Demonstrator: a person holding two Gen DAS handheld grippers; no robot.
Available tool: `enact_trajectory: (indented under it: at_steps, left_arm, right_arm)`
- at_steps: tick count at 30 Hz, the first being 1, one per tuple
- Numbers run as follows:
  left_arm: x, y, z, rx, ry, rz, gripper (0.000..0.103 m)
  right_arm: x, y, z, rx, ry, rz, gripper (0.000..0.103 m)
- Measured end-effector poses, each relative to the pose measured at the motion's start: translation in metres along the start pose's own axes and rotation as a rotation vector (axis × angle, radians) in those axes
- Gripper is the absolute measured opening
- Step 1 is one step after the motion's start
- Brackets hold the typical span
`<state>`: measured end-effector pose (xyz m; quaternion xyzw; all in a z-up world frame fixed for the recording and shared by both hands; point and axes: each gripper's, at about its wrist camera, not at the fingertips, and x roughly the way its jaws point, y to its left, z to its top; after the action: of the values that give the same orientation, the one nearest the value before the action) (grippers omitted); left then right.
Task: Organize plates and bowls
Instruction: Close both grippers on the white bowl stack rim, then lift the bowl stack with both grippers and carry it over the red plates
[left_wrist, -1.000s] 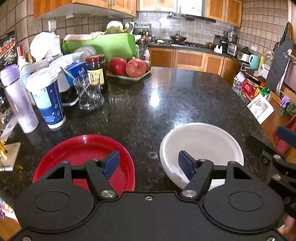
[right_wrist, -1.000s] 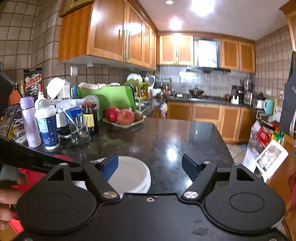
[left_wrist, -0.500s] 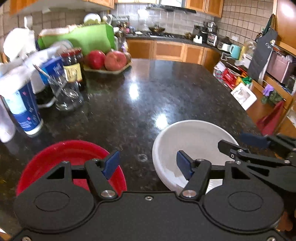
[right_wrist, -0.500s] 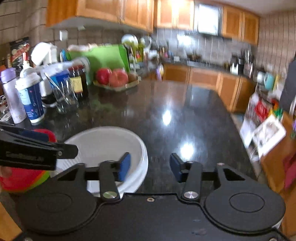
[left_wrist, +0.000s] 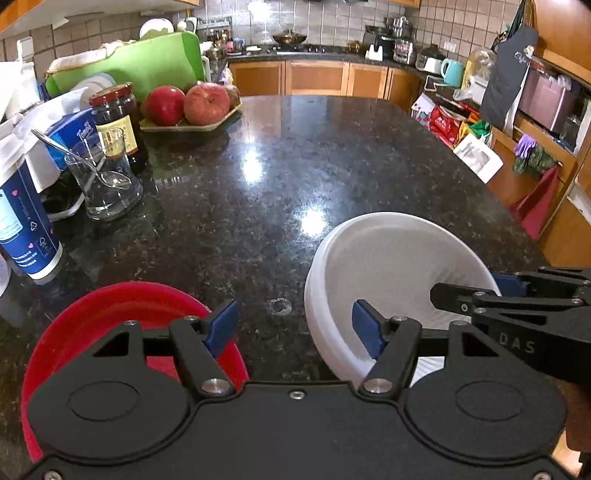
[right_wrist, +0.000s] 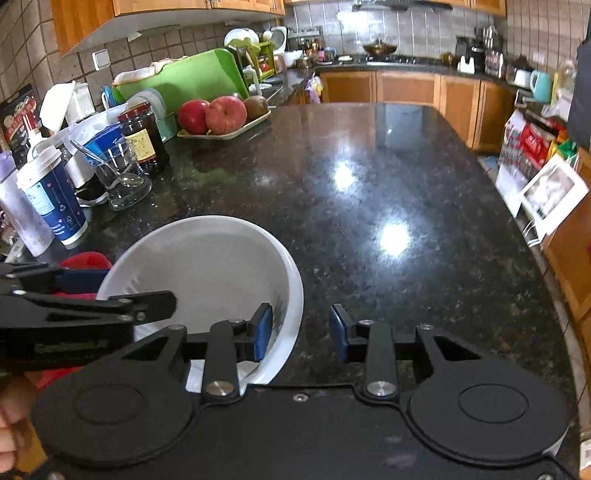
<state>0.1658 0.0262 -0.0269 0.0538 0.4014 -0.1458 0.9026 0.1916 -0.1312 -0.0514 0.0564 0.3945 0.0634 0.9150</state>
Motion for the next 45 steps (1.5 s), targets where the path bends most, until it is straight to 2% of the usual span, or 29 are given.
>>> enact_trajectory:
  at_steps: [6, 10, 12, 15, 21, 35, 45]
  left_arm:
    - [0.011, -0.003, 0.006, -0.010, 0.043, 0.010, 0.066]
    - [0.018, -0.005, 0.007, -0.022, 0.087, -0.015, 0.065]
    - [0.020, -0.006, 0.007, -0.034, 0.102, -0.010, 0.063]
    - [0.017, -0.007, 0.006, -0.057, 0.113, -0.013, 0.056]
    - [0.010, -0.013, 0.004, -0.078, 0.123, -0.020, 0.038]
    - [-0.025, -0.023, 0.004, -0.095, 0.056, 0.064, 0.039]
    - [-0.056, 0.007, -0.009, -0.149, 0.015, 0.173, 0.040]
  right_arm:
    - [0.009, -0.003, 0.006, 0.014, 0.037, 0.046, 0.031]
    - [0.013, -0.005, 0.008, 0.002, 0.049, 0.064, 0.031]
    - [0.015, -0.005, 0.010, -0.007, 0.051, 0.081, 0.025]
    - [0.017, -0.003, 0.011, -0.029, 0.059, 0.114, 0.017]
    - [0.014, -0.003, 0.012, -0.057, 0.061, 0.160, 0.017]
    - [-0.021, -0.001, 0.009, -0.110, -0.006, 0.228, 0.017]
    - [-0.027, 0.045, 0.012, -0.186, -0.021, 0.329, 0.017]
